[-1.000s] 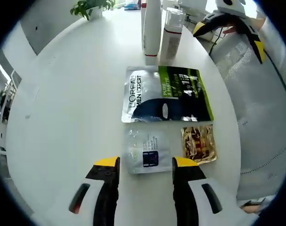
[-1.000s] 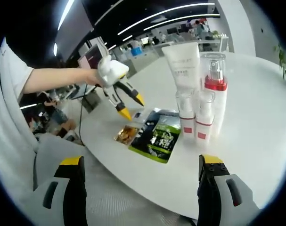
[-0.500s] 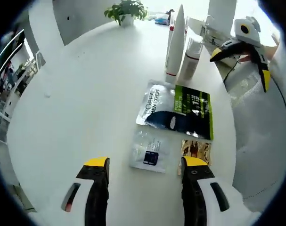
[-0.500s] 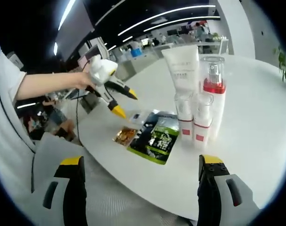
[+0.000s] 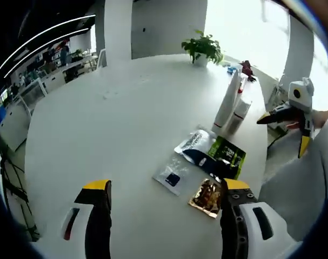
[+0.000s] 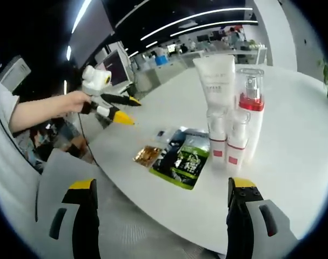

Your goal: Arrange the skincare products in the storage area until every visible bottle or jar stands upright without overlapping.

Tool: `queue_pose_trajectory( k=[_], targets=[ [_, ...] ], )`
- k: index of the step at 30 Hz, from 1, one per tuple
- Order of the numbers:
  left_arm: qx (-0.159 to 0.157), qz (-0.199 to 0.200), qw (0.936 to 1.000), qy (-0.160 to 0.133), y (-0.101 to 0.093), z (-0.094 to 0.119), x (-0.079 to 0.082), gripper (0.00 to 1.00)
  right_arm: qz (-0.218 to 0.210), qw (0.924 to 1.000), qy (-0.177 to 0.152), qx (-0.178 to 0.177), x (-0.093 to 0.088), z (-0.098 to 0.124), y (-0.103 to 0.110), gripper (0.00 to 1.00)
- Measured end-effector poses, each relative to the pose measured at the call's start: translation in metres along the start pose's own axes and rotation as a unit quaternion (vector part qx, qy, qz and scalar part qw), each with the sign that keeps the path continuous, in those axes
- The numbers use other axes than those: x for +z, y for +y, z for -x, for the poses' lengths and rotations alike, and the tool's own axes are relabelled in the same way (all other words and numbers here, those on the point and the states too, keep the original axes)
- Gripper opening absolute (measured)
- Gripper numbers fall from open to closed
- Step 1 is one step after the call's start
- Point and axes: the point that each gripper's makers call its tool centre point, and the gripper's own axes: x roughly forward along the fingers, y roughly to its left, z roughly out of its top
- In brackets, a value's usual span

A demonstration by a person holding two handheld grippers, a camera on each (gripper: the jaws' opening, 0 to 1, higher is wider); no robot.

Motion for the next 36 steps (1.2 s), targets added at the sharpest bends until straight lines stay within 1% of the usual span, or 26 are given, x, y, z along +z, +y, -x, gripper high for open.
queue_pose_trajectory(
  k=[3, 7, 11, 12, 15, 18, 20, 21, 22, 23, 24, 25, 26, 27, 30, 31, 32, 33, 34, 35, 36],
  targets=[
    [0.013, 0.015, 0.9997, -0.017, -0.013, 0.016, -0.001, 0.81, -0.004, 1.0, -0.003, 0.001, 0.0, 0.001, 0.001, 0.99],
    [0.036, 0.036, 0.998, -0.039, -0.023, 0.033, -0.005, 0.85, -0.001, 1.0, -0.004, -0.001, 0.001, 0.001, 0.001, 0.99],
    [0.067, 0.06, 0.9941, -0.061, -0.023, 0.047, -0.011, 0.94, 0.001, 1.0, -0.003, 0.003, 0.0, 0.001, 0.004, 0.99],
    [0.071, 0.065, 0.9931, -0.066, -0.025, 0.05, -0.012, 0.95, 0.001, 1.0, -0.003, 0.005, 0.0, 0.001, 0.005, 0.99],
    [0.085, 0.1, 0.9865, -0.098, -0.037, 0.063, -0.012, 0.96, 0.003, 1.0, -0.004, 0.007, 0.0, 0.002, 0.005, 0.99],
    [0.09, 0.125, 0.9817, -0.111, -0.045, 0.069, -0.022, 0.96, -0.002, 0.9999, -0.009, 0.008, 0.002, 0.003, 0.004, 0.99],
    [0.093, 0.126, 0.9817, -0.108, -0.055, 0.071, -0.028, 0.98, -0.005, 0.9999, -0.012, 0.007, 0.002, 0.003, 0.003, 0.99],
    [0.109, 0.105, 0.9852, -0.08, -0.059, 0.072, -0.038, 0.98, -0.009, 0.9998, -0.014, 0.008, 0.002, 0.004, 0.003, 0.99],
    [0.117, 0.094, 0.9862, -0.069, -0.057, 0.071, -0.045, 0.99, -0.01, 0.9998, -0.015, 0.008, 0.003, 0.004, 0.003, 0.99],
    [0.12, 0.09, 0.9867, -0.062, -0.06, 0.071, -0.048, 0.99, -0.012, 0.9998, -0.015, 0.008, 0.002, 0.004, 0.003, 0.99],
    [0.118, 0.094, 0.9862, -0.068, -0.067, 0.071, -0.048, 0.99, -0.015, 0.9997, -0.016, 0.009, 0.003, 0.004, 0.003, 0.99],
    [0.118, 0.099, 0.9855, -0.071, -0.069, 0.071, -0.048, 0.99, -0.015, 0.9997, -0.017, 0.01, 0.003, 0.004, 0.003, 0.99],
    [0.112, 0.112, 0.9837, -0.085, -0.07, 0.071, -0.047, 0.99, -0.016, 0.9997, -0.016, 0.01, 0.003, 0.004, 0.003, 0.99],
    [0.111, 0.116, 0.9829, -0.09, -0.07, 0.071, -0.047, 0.99, -0.015, 0.9997, -0.016, 0.011, 0.003, 0.004, 0.004, 0.99],
    [0.121, 0.115, 0.982, -0.088, -0.062, 0.073, -0.054, 0.99, -0.013, 0.9998, -0.011, 0.014, 0.001, 0.003, 0.005, 0.99],
    [0.124, 0.118, 0.9807, -0.094, -0.059, 0.075, -0.053, 0.99, -0.012, 0.9997, -0.011, 0.015, 0.001, 0.003, 0.005, 0.99],
    [0.128, 0.13, 0.9758, -0.12, -0.055, 0.076, -0.046, 0.99, -0.012, 0.9997, -0.011, 0.016, 0.001, 0.003, 0.006, 0.99],
    [0.128, 0.136, 0.9737, -0.13, -0.053, 0.077, -0.043, 0.99, -0.011, 0.9998, -0.009, 0.017, 0.001, 0.002, 0.006, 0.99],
    [0.131, 0.139, 0.9724, -0.135, -0.055, 0.077, -0.042, 0.99, -0.011, 0.9998, -0.008, 0.017, 0.0, 0.002, 0.006, 0.99],
    [0.135, 0.141, 0.9709, -0.138, -0.053, 0.076, -0.043, 0.99, -0.011, 0.9998, -0.007, 0.018, 0.0, 0.002, 0.006, 0.99],
    [0.136, 0.141, 0.9708, -0.138, -0.053, 0.075, -0.043, 0.99, -0.012, 0.9997, -0.007, 0.018, 0.0, 0.002, 0.006, 0.99]
  ],
)
